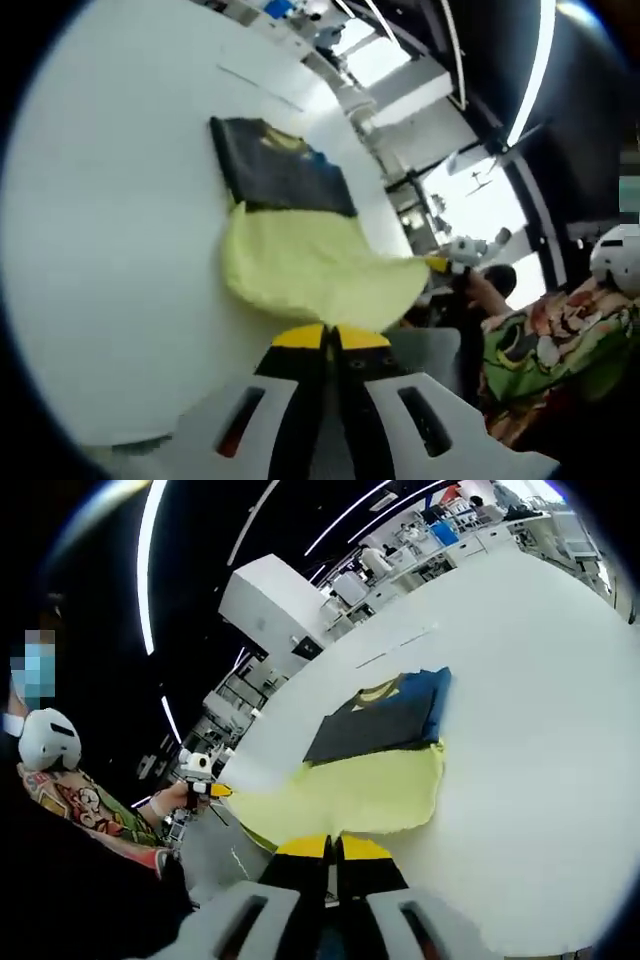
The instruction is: Fold the garment on the visible template until the final outline fits inside the template.
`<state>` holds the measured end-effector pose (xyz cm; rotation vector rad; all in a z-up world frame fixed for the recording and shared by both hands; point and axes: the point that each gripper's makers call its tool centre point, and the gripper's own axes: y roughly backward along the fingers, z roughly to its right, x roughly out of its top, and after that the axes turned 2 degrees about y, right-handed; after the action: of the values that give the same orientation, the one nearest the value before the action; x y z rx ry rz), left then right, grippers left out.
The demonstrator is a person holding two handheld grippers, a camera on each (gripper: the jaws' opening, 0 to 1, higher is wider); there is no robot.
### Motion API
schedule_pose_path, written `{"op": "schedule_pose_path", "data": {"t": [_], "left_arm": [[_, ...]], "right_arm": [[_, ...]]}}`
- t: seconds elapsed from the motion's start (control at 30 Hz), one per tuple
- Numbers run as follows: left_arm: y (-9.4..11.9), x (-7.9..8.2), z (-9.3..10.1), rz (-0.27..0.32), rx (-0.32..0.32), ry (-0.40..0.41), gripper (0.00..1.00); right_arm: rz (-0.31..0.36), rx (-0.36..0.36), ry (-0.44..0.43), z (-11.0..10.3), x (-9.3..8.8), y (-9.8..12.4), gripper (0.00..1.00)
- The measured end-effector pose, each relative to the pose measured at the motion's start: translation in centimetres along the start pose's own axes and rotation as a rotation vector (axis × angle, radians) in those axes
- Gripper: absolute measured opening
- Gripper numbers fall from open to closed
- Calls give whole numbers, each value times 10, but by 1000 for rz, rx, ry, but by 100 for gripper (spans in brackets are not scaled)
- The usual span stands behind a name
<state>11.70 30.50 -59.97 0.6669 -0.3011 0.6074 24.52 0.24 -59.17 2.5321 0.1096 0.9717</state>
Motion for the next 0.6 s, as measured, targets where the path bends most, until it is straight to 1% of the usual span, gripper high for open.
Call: {"op": "schedule_pose_path", "data": {"t": [0.03, 0.07, 0.13, 0.2, 0.23, 0.3, 0.33, 0.37, 0.4, 0.43, 0.47, 0.57, 0.6], "left_arm": [[-1, 7, 1, 8, -3, -17, 0], [-1, 21, 1, 35, 3, -32, 0], [-1, 41, 4, 65, -6, -78, 0], [-1, 57, 4, 89, 10, -118, 0], [0, 69, 5, 104, 15, -144, 0], [0, 90, 4, 137, 35, -183, 0], [0, 97, 4, 144, 45, -194, 0], [-2, 108, 2, 161, 58, -224, 0], [-2, 111, 2, 166, 57, -226, 0], [-5, 119, 1, 173, 54, -214, 0], [-6, 123, -1, 179, 55, -218, 0], [-11, 139, -13, 183, 106, -256, 0], [-13, 142, -14, 186, 104, -255, 0]], "right_arm": [[8, -1, 8, 0, 6, -1, 0], [18, 1, 19, 0, 17, -3, 0], [41, 2, 43, 1, 34, -6, 0], [59, 2, 52, 3, 48, -9, 0], [82, 6, 59, 4, 59, -11, 0], [110, 7, 59, 4, 77, -15, 0], [114, 7, 62, 5, 83, -17, 0], [121, 5, 65, 7, 91, -21, 0], [133, 4, 72, 8, 98, -24, 0], [145, 7, 66, 10, 106, -27, 0], [148, 7, 66, 10, 109, -29, 0], [152, -13, 88, 15, 126, -39, 0], [153, -18, 97, 16, 130, -42, 0]]}}
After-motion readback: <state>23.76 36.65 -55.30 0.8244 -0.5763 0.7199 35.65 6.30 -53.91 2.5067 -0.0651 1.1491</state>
